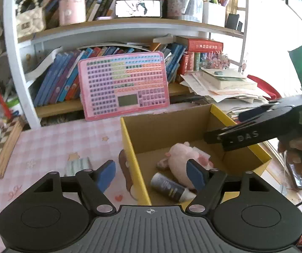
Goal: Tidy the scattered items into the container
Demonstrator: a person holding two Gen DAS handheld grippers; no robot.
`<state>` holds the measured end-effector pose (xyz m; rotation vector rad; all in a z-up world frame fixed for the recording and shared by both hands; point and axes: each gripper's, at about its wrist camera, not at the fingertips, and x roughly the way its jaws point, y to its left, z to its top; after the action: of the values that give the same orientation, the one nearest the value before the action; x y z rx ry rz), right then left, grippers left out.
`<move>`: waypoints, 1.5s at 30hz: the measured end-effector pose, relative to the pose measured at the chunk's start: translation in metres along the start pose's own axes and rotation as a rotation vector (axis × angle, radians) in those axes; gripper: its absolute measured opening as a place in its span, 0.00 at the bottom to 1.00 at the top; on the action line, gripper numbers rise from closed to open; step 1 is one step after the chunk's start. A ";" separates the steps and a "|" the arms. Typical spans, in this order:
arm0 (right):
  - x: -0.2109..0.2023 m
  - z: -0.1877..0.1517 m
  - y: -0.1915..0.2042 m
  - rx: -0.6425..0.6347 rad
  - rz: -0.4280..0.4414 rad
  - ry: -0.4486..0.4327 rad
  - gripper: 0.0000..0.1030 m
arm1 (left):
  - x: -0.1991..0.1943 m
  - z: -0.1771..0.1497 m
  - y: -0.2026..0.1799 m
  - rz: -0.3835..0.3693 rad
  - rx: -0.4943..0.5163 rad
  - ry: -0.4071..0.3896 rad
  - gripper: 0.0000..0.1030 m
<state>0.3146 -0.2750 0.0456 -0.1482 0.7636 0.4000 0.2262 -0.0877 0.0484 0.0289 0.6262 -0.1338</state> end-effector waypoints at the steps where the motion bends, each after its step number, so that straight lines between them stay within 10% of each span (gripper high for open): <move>1: -0.005 -0.003 0.002 0.004 -0.009 -0.003 0.90 | -0.003 -0.003 0.003 0.000 -0.009 0.001 0.77; 30: -0.096 -0.112 0.100 0.202 -0.171 -0.028 0.92 | -0.094 -0.091 0.072 -0.021 -0.075 0.059 0.80; 45: -0.101 -0.148 0.172 0.040 -0.195 -0.014 0.92 | -0.117 -0.119 0.104 0.061 -0.088 0.059 0.88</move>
<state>0.0846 -0.1884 0.0124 -0.1802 0.7354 0.1999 0.0766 0.0366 0.0196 -0.0328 0.6891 -0.0465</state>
